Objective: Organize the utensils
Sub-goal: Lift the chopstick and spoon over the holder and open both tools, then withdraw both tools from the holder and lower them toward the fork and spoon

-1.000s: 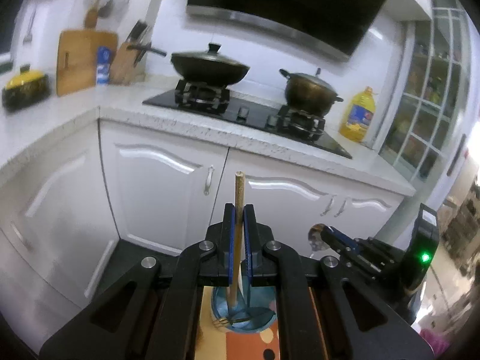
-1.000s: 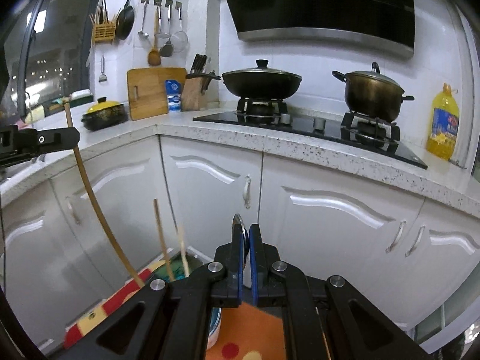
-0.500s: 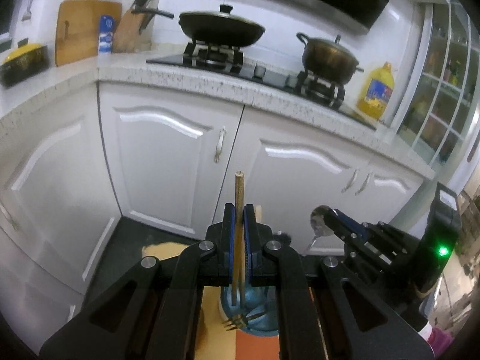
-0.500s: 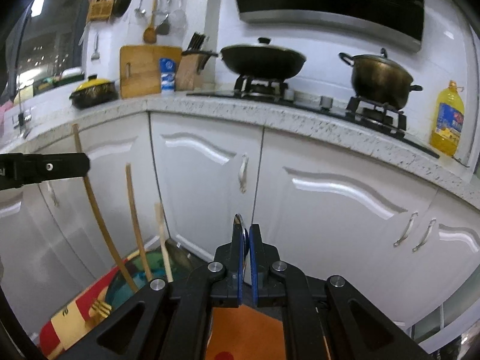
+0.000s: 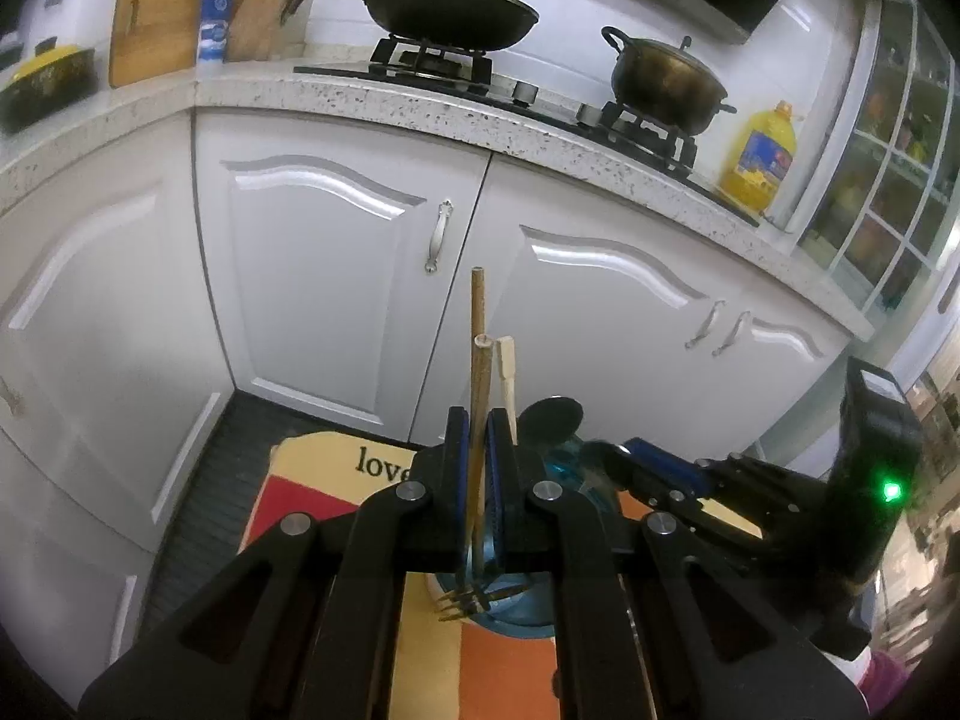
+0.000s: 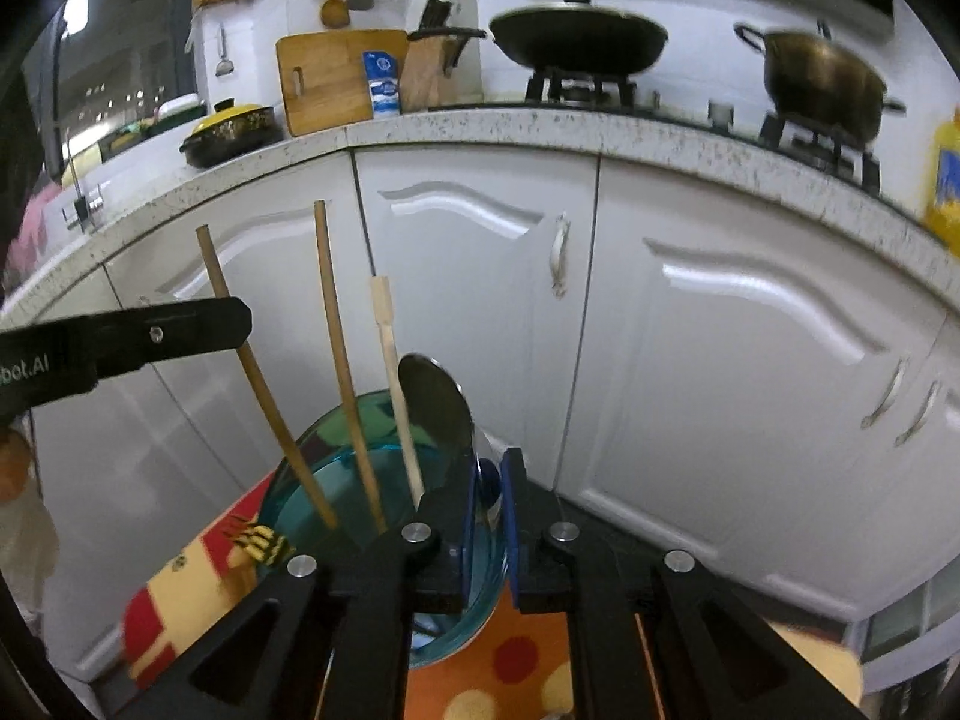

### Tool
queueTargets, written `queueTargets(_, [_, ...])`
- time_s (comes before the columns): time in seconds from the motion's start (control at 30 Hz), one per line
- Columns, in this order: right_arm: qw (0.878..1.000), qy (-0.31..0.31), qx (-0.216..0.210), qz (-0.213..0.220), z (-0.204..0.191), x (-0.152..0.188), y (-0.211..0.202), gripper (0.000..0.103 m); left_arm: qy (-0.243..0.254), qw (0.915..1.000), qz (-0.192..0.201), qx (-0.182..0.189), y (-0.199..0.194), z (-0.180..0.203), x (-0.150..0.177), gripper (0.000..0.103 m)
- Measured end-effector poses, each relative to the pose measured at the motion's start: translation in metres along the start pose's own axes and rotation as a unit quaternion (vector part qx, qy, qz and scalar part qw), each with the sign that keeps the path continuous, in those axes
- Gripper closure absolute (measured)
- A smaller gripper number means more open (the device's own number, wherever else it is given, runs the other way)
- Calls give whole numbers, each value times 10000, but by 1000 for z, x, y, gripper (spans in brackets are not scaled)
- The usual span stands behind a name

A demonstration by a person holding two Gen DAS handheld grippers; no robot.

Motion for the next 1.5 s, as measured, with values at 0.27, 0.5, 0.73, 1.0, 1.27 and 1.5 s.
queueTargets(0.27, [9992, 334, -82, 180, 10, 7, -30, 77, -221, 9997, -38, 20, -10, -3, 7, 66])
queueTargets(0.5, [9993, 357, 2, 93, 5, 20, -43, 75, -141, 9998, 53, -146, -22, 2, 20, 52])
queueTargets(0.73, [9993, 381, 30, 62, 1, 27, -51, 73, -24, 9993, 132, -349, -32, 9, 34, 52])
queueTargets(1.0, [9993, 348, 102, 48, -7, 35, -68, 71, 165, 9983, 258, -496, -45, 23, 49, 52])
queueTargets(1.27, [9990, 409, 190, 32, -10, 55, -89, 67, 351, 9976, 255, -532, -49, 38, 71, 52])
queueTargets(1.5, [9982, 537, 280, -5, -7, 73, -104, 67, 463, 9972, 252, -532, -53, 50, 86, 52])
Point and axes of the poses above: each gripper's, at about its wrist camera, not at the fingertips, and y roughly the way its jaws point, z to its right, x to its underside, the point moved 2 cm from there along y, roughly the way its jaws point, and after that the axes turned 5 degrees about -y, right-handed, at the moved point
